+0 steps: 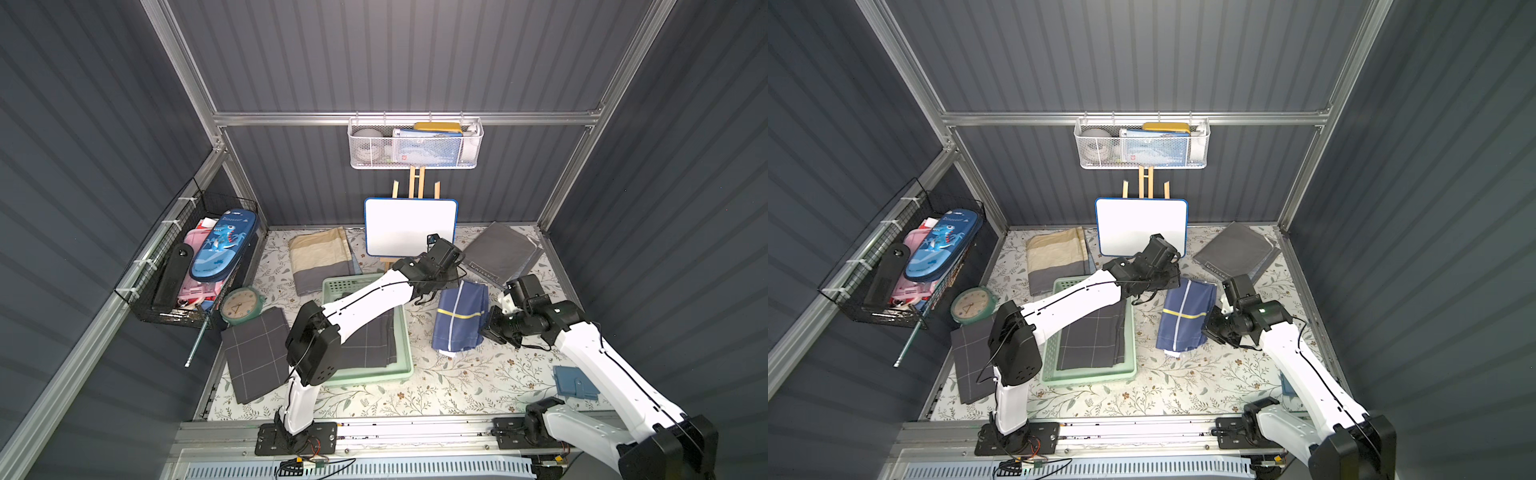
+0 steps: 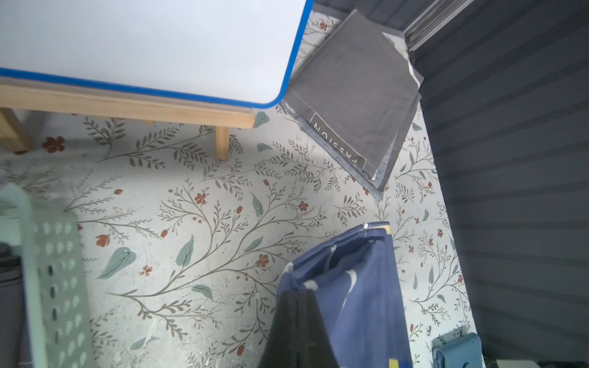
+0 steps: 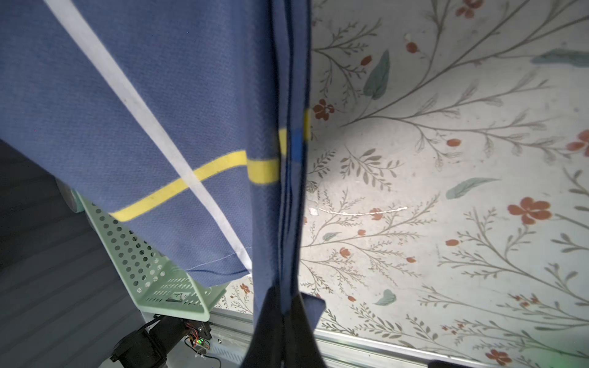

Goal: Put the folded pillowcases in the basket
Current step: Pick up the pillowcase from the center of the board, then place the pillowcase in the basket.

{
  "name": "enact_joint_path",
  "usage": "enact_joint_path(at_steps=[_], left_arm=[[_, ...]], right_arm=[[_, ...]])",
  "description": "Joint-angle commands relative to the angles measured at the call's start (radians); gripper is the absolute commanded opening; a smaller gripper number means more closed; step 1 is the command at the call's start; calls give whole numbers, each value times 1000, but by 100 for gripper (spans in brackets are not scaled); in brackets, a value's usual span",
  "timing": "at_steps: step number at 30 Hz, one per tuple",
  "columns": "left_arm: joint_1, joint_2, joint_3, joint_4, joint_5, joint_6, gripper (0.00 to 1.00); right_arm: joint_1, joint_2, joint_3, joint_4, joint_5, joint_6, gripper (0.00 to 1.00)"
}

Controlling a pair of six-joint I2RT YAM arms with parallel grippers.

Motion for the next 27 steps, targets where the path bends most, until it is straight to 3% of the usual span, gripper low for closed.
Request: enact_joint_path(at_steps=[1, 10, 17, 27], left_arm=[[5, -38, -6, -124, -82, -27, 0], [163, -302, -251, -126, -139, -47, 0], [254, -373, -365, -140, -171, -38, 0], [396, -449, -593, -81, -191, -35, 0]], right_arm=[[75, 33, 79, 4, 3, 49, 0], [321, 204, 228, 108, 29, 123, 0], [486, 374, 317, 219, 17, 181, 0], [543, 636, 463, 301, -15, 173, 0]])
